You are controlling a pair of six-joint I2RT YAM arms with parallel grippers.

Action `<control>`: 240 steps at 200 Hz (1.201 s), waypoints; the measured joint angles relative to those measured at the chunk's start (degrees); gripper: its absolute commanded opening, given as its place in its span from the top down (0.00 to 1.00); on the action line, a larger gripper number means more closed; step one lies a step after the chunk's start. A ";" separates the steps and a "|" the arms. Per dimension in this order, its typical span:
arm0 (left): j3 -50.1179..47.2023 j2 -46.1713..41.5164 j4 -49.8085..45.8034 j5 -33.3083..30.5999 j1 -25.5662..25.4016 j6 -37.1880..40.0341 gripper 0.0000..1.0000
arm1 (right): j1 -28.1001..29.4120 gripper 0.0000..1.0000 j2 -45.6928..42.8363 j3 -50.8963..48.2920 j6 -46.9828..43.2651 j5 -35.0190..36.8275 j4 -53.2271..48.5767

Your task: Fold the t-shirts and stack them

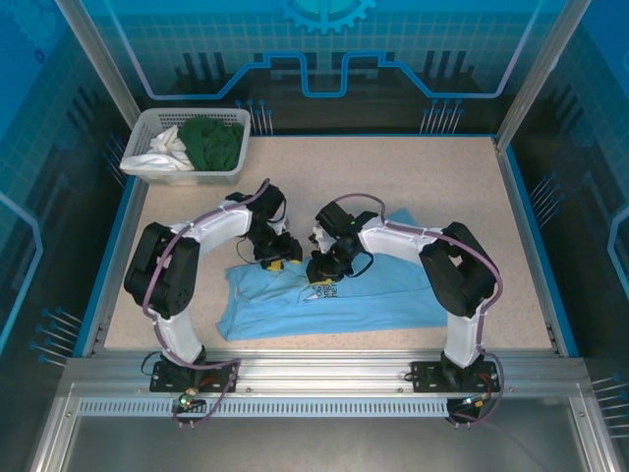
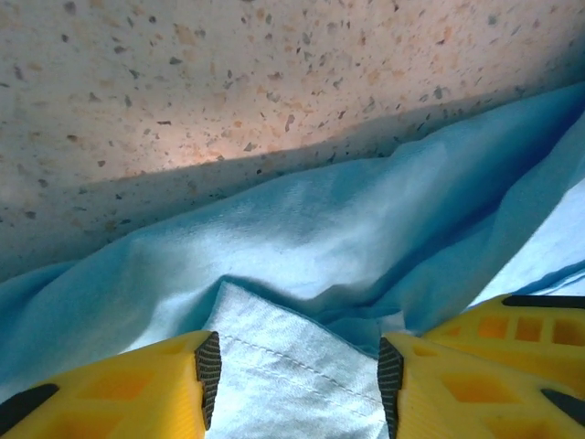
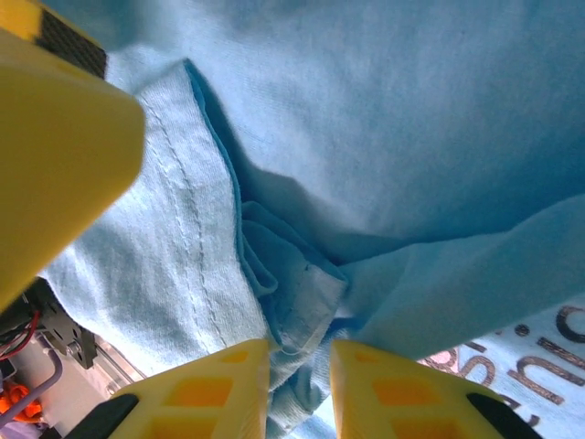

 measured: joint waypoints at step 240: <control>1.81 5.09 -2.54 -5.18 -2.51 4.59 0.86 | -1.73 0.80 0.13 -1.36 1.66 -1.11 3.10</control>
